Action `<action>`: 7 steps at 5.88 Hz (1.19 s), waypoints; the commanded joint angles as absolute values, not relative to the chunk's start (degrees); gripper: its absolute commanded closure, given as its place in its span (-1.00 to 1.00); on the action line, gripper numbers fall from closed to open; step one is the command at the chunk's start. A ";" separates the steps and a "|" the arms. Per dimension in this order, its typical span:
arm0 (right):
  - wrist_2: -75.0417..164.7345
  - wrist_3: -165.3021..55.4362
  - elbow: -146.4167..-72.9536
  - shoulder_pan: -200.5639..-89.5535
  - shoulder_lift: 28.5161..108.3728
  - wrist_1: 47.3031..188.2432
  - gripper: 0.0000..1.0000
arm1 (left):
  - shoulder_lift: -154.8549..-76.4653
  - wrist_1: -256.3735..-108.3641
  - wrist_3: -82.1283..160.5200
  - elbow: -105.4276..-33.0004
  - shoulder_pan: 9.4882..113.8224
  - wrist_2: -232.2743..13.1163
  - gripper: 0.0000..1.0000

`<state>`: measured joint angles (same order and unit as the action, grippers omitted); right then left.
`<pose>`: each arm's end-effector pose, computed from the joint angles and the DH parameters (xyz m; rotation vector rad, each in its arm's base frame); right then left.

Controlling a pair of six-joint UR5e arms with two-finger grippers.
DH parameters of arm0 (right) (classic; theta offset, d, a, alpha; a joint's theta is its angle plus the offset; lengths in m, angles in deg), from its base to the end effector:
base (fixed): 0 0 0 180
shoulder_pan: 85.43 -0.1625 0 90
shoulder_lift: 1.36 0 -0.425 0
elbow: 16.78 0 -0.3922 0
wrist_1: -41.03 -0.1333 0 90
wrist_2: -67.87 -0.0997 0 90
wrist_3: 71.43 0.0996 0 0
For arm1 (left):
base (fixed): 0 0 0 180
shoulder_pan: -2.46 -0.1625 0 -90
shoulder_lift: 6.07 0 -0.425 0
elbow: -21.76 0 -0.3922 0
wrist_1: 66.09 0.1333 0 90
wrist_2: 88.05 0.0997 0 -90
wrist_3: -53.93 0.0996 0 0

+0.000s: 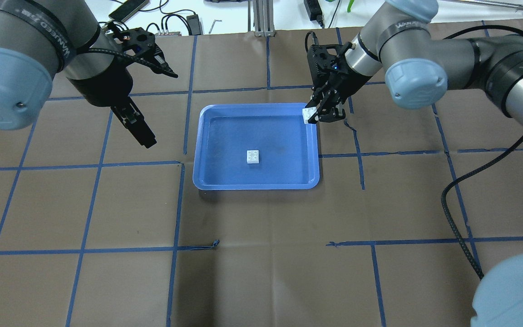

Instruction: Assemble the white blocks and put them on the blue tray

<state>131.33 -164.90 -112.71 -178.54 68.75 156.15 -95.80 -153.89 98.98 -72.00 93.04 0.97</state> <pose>0.2099 -0.5857 0.3010 -2.0663 1.8470 -0.4517 -0.1399 -0.4855 0.4618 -1.2084 -2.8734 -0.0224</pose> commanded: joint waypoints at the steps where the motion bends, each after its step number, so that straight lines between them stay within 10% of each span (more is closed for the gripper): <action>1: 131.41 -159.78 -116.08 -182.62 68.77 162.64 0.20 | -93.53 -152.84 75.94 -72.20 92.64 1.08 -0.75; 7: 131.76 -149.39 -123.93 -187.47 61.50 187.98 0.20 | -92.81 -153.54 49.36 -70.35 92.64 2.92 -0.97</action>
